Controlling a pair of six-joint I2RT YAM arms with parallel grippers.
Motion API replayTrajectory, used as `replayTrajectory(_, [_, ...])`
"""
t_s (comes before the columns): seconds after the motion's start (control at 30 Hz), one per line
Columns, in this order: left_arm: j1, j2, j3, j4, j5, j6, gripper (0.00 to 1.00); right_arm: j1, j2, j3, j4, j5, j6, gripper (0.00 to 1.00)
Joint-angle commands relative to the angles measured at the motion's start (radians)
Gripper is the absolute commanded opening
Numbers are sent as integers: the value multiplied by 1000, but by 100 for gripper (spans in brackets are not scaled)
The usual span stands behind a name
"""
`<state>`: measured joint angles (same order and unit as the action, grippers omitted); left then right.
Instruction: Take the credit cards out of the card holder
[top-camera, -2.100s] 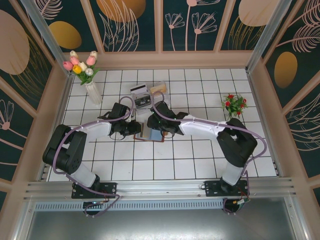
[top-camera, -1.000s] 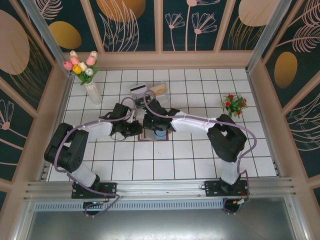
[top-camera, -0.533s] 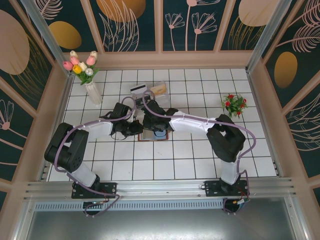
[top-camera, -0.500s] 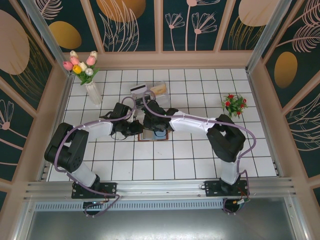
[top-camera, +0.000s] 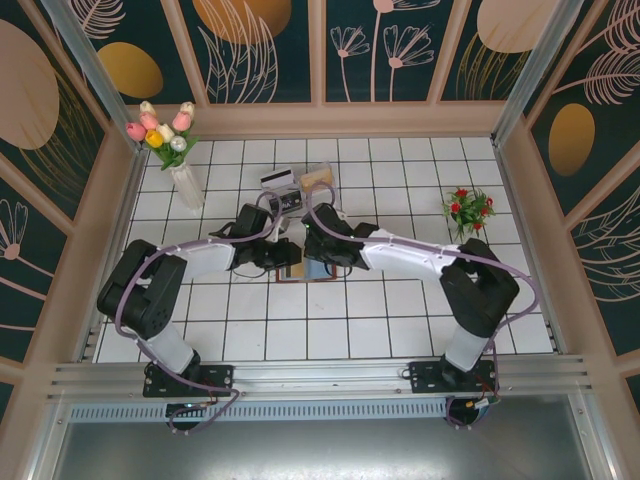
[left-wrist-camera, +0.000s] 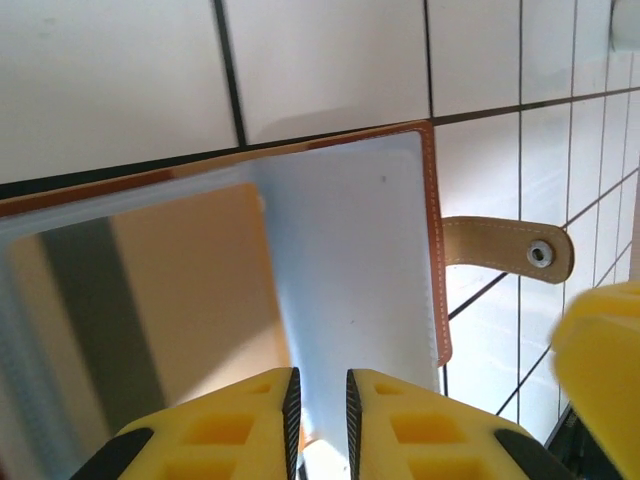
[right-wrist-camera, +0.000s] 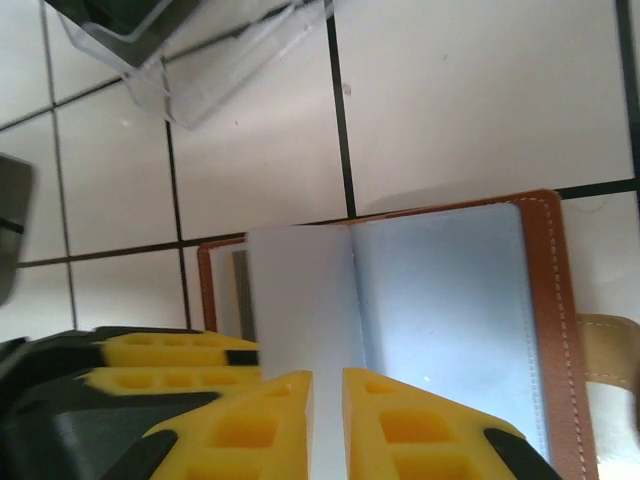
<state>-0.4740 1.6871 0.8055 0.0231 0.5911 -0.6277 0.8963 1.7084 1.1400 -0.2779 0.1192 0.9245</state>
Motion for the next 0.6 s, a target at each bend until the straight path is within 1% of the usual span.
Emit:
replayTrajectory(0.0, [-26,20,40,52,24,-33,23,-11,-70,-49,46,62,36,19])
replayTrajectory(0.07, [-37,56,51,52,15,-37,23,-16,-89,-69,59,62,39,19])
replayTrajectory(0.33, [-65,121,101,32,-39,-49,22,-23,-109,-105,92,53,51,21])
replayTrajectory(0.47, [-71,147,116,6,-63,-47,21,-40,-108,-130,126,11,62,21])
replayTrajectory(0.57, [-75,153,113,1,-66,-55,16,-64,-101,-168,178,-42,75,19])
